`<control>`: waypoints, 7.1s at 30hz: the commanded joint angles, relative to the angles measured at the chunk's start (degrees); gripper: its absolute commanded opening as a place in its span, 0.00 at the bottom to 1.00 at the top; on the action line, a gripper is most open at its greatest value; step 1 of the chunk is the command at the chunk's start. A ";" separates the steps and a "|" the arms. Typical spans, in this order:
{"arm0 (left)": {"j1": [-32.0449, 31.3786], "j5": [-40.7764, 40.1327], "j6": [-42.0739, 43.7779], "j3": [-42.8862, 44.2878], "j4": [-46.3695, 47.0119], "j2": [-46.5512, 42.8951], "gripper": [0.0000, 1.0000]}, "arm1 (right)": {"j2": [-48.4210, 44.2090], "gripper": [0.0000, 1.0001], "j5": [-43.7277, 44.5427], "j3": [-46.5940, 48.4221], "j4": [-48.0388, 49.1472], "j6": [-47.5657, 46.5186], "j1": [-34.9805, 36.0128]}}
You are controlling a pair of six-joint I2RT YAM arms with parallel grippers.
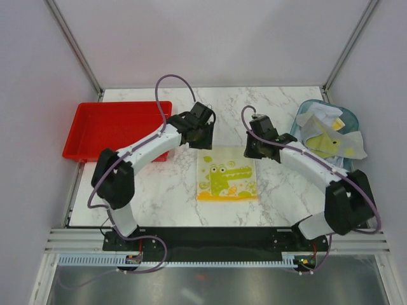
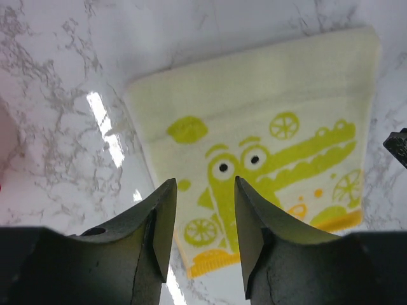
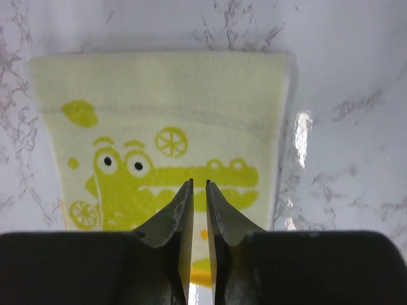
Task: Fold and stack the towels
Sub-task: Fold the towel
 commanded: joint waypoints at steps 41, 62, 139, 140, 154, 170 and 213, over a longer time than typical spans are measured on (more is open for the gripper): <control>10.92 10.18 23.87 14.27 3.19 19.87 0.56 | 23.19 0.47 -20.91 15.79 4.35 -26.96 -13.29; 12.68 20.90 34.51 13.40 2.39 24.97 0.50 | 36.12 0.48 -30.86 26.08 -7.52 -40.25 -17.51; 3.10 10.98 27.57 -13.40 12.94 -4.38 0.02 | -0.96 0.00 -23.39 -1.95 4.53 -26.28 -17.07; 2.75 10.54 27.39 -14.20 13.03 -5.08 0.02 | -1.75 0.00 -21.91 -2.56 4.09 -25.41 -16.90; -0.95 9.30 22.47 -23.87 13.03 -11.77 0.02 | -10.27 0.00 -17.33 -13.29 1.80 -11.87 -15.67; -3.76 8.16 17.90 -28.61 13.03 -15.20 0.02 | -16.70 0.00 -19.87 -20.41 2.23 -5.36 -15.31; -7.27 3.49 0.67 -25.20 12.59 -10.97 0.51 | -14.49 0.29 -25.05 -28.41 15.95 4.66 -14.26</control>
